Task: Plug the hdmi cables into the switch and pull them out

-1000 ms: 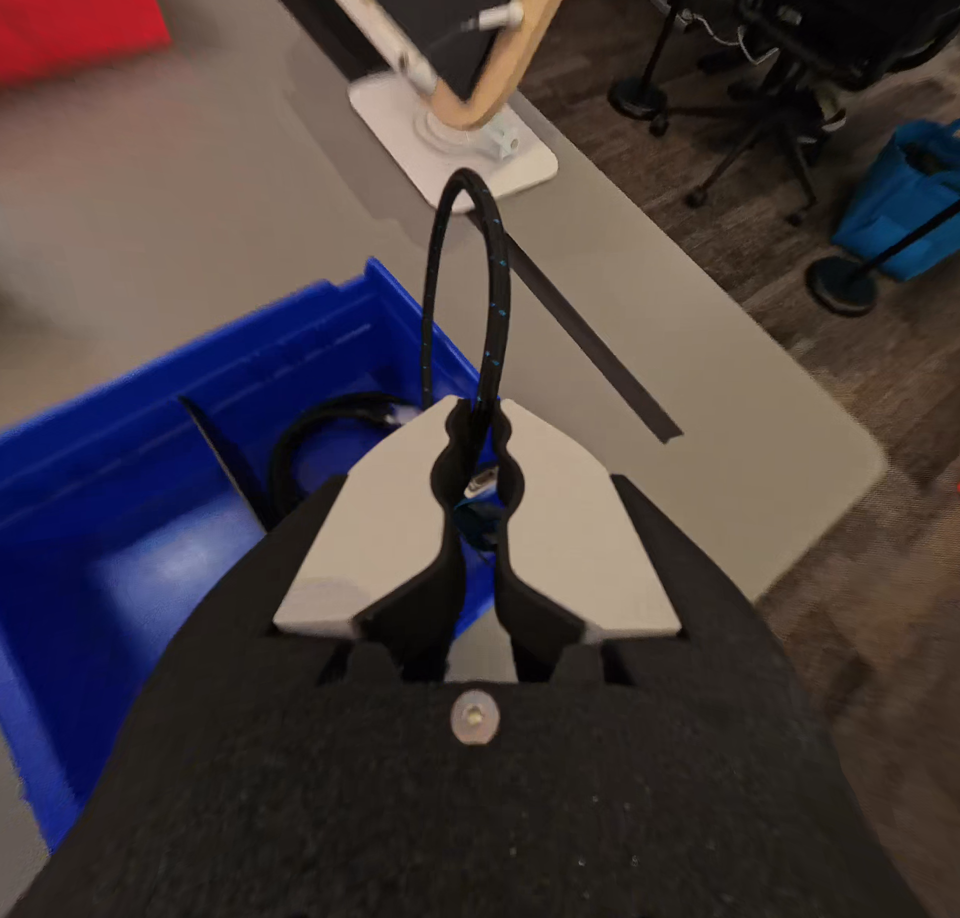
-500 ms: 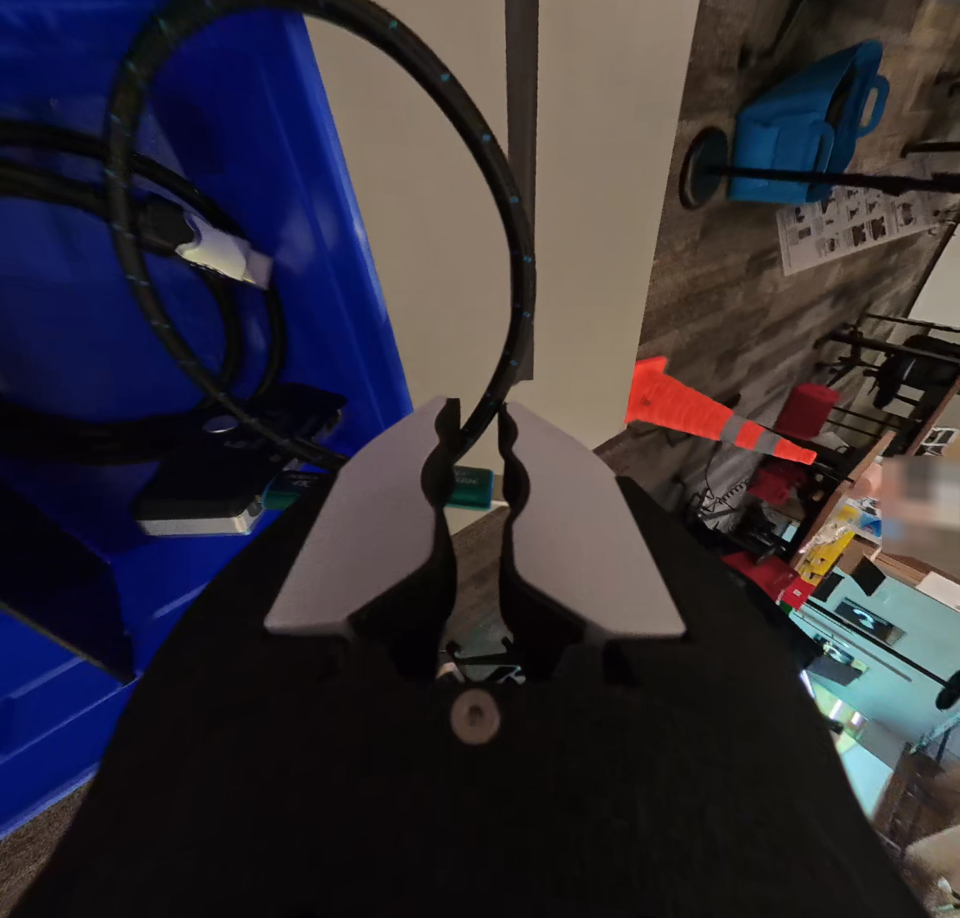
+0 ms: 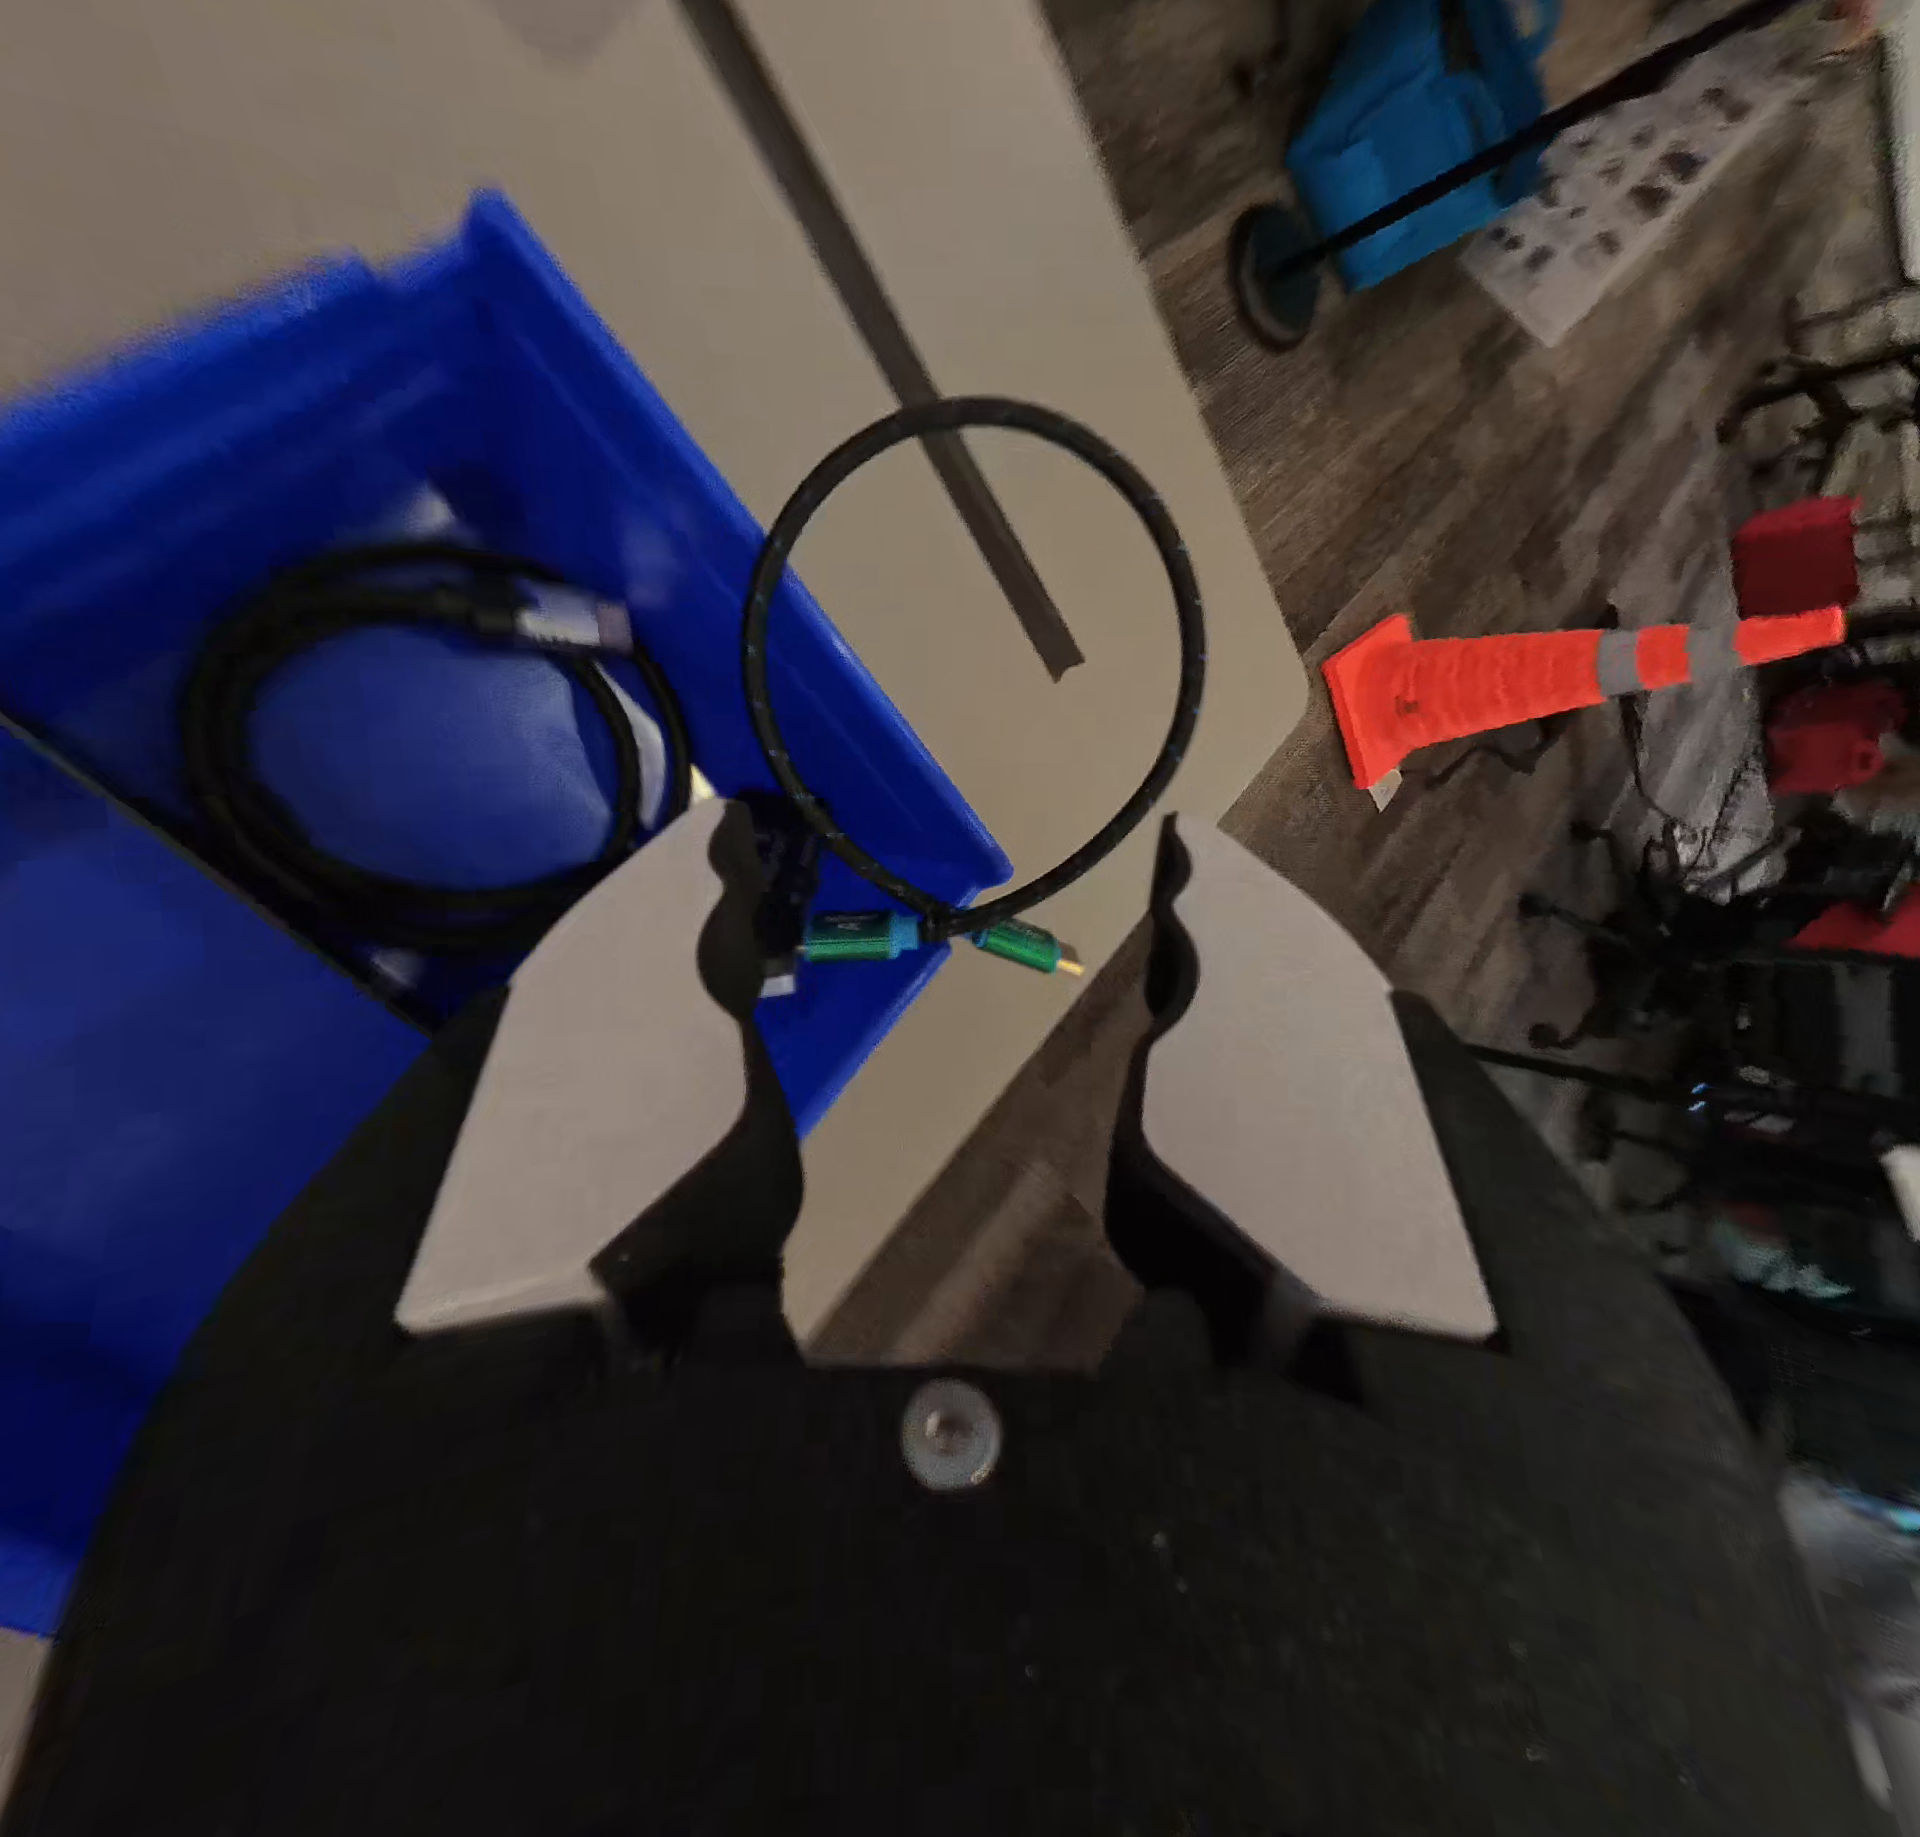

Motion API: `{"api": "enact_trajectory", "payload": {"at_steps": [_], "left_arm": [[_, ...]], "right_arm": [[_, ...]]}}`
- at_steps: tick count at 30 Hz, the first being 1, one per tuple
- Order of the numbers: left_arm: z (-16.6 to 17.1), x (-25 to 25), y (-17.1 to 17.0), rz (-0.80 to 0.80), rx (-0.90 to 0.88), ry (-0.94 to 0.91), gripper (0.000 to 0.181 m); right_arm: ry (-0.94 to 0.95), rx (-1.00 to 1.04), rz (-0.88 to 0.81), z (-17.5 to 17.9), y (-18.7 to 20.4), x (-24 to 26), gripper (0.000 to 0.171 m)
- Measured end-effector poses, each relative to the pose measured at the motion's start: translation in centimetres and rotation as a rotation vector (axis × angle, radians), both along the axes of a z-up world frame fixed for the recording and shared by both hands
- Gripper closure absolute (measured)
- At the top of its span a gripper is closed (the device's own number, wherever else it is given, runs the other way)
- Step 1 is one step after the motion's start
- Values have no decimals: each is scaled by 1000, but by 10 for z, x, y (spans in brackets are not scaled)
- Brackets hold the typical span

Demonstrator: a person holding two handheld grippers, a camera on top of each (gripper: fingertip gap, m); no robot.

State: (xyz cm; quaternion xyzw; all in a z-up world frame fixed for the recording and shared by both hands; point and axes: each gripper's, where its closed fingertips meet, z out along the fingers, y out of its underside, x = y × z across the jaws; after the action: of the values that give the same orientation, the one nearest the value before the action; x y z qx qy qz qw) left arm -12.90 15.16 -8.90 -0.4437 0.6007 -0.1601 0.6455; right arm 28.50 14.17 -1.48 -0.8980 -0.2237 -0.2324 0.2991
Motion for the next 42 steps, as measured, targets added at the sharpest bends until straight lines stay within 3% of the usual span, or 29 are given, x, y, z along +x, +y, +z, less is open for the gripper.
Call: {"api": "enact_trajectory", "payload": {"at_steps": [5,9,13,16,22,26,30,32,34,38,42], "left_arm": [[3,-10,3,-34,-229,-19,156],[32,-30,3,-109,-439,-62,163],[74,-73,28,-55,-716,-239,161],[57,-112,51,106,-860,-272,135],[-7,-180,63,386,-713,-156,123],[-13,-199,55,406,-793,-222,130],[-8,-208,65,423,-830,-210,95],[2,-215,83,464,-780,-154,95],[23,-223,112,523,-706,-87,111],[62,-221,196,682,-572,116,118],[36,-195,255,759,-704,429,112]], "right_arm": [[325,486,-141,23,-67,-67,118],[585,704,-261,-13,-115,-128,111],[463,773,-316,-50,-143,-167,104],[352,786,-357,-69,-161,-176,107],[487,800,-367,-90,-163,-168,114],[571,814,-340,-90,-158,-170,115],[572,789,-322,-92,-155,-176,116],[579,791,-309,-91,-154,-181,117],[562,777,-297,-92,-153,-184,117],[548,772,-274,-91,-151,-189,117],[551,765,-273,-92,-151,-190,116]]}}
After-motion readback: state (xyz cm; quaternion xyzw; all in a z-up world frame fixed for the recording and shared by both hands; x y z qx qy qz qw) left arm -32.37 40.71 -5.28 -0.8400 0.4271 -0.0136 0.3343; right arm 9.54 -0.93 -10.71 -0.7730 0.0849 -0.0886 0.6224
